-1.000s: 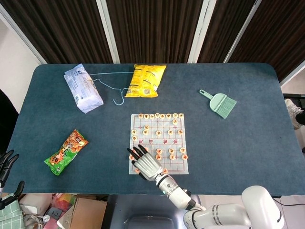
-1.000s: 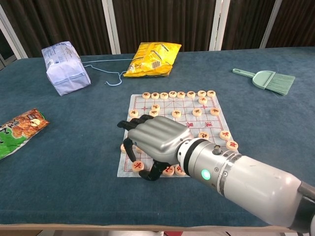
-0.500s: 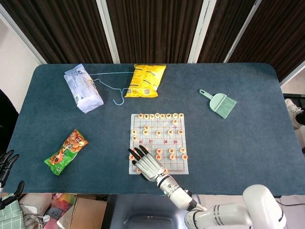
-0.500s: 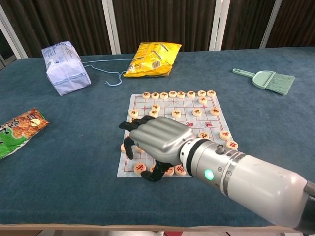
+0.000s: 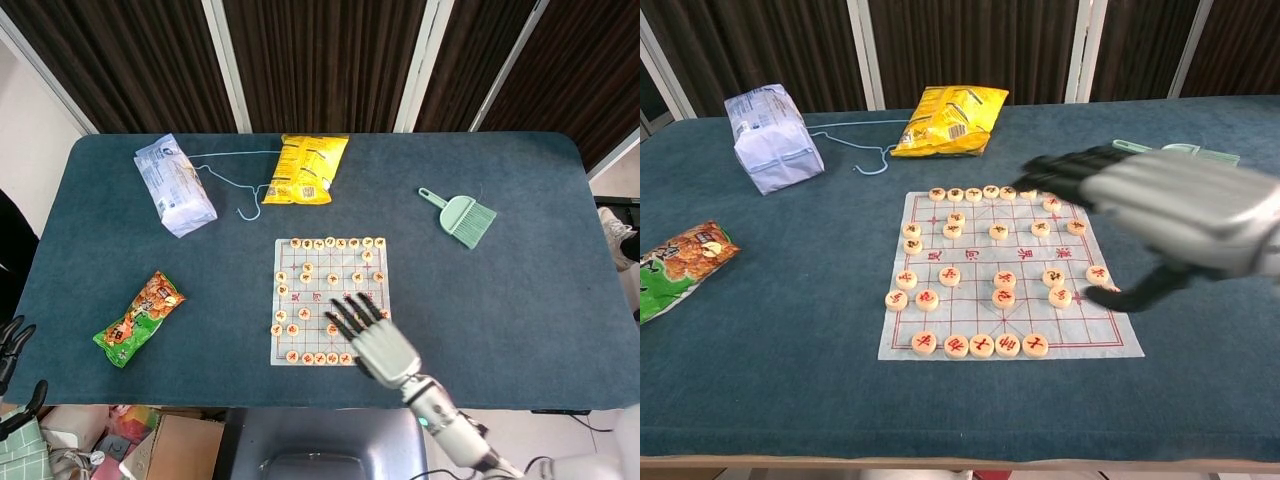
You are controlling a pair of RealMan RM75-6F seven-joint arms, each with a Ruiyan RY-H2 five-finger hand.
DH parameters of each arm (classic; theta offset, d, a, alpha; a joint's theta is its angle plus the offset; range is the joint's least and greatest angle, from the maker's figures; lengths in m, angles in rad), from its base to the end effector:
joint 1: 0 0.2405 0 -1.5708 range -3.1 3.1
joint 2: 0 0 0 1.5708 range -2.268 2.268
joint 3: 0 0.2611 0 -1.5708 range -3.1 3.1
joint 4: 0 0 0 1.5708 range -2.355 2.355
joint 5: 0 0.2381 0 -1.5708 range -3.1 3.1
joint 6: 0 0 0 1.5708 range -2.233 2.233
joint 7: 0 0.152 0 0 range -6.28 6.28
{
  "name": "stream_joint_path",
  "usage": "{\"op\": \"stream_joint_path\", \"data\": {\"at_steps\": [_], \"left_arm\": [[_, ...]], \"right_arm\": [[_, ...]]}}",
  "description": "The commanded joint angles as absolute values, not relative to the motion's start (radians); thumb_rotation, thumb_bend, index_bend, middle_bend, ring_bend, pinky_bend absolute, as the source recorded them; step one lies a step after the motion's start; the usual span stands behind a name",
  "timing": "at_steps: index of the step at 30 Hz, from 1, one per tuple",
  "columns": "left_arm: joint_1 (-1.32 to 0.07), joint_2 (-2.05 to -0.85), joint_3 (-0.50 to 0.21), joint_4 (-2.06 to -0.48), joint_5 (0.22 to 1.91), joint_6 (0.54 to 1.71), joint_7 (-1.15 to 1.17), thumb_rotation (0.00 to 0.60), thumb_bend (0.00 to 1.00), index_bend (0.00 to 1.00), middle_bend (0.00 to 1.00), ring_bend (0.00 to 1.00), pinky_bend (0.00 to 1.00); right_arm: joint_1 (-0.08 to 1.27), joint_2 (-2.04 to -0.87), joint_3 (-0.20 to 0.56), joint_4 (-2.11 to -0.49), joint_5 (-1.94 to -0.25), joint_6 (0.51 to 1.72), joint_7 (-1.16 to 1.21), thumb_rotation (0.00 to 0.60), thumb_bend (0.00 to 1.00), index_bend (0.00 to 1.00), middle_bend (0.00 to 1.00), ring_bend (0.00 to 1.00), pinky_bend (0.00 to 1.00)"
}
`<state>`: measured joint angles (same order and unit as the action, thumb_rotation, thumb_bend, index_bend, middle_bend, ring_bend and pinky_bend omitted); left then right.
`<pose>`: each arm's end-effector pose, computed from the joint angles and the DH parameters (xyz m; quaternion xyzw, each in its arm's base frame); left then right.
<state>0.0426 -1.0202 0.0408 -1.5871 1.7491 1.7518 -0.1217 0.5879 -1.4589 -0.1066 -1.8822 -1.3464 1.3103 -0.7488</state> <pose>-0.3157 0.1251 0.1773 -0.6114 -0.3316 -0.4503 0.5598 -0.1353 -0.2263 -0.0222 0.7967 -0.2484 0.3564 0.4202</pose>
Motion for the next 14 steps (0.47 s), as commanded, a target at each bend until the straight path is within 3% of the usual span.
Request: {"op": "stream_joint_path", "data": {"at_steps": [1,5,14], "left_arm": [[0.042,-1.026,0.037,-1.591,1.747,1.749,-0.109,0.600,0.44,0.00,0.00,0.00,0.07],[0.035,-1.042,0.035,-1.592,1.756,1.739,-0.073,0.600,0.44,0.00,0.00,0.00,0.07],[0.012,-1.057,0.036,-1.615,1.744,1.677,-0.007,0.600,0.44,0.00,0.00,0.00,0.07]], "right_arm": [[0.281,-1.198,-0.319,-1.922,-1.531,1.679,-0.527,0.600,0.41,0.00,0.00,0.00,0.00],[0.144,-1.217,-0.295,-1.745,-1.522,1.824,-0.299,0.600,0.41,0.00,0.00,0.00,0.00],[0.101,-1.201,-0.246,-1.708,-1.549,1.778,-0.292,0.600,0.41,0.00,0.00,0.00,0.00]]}}
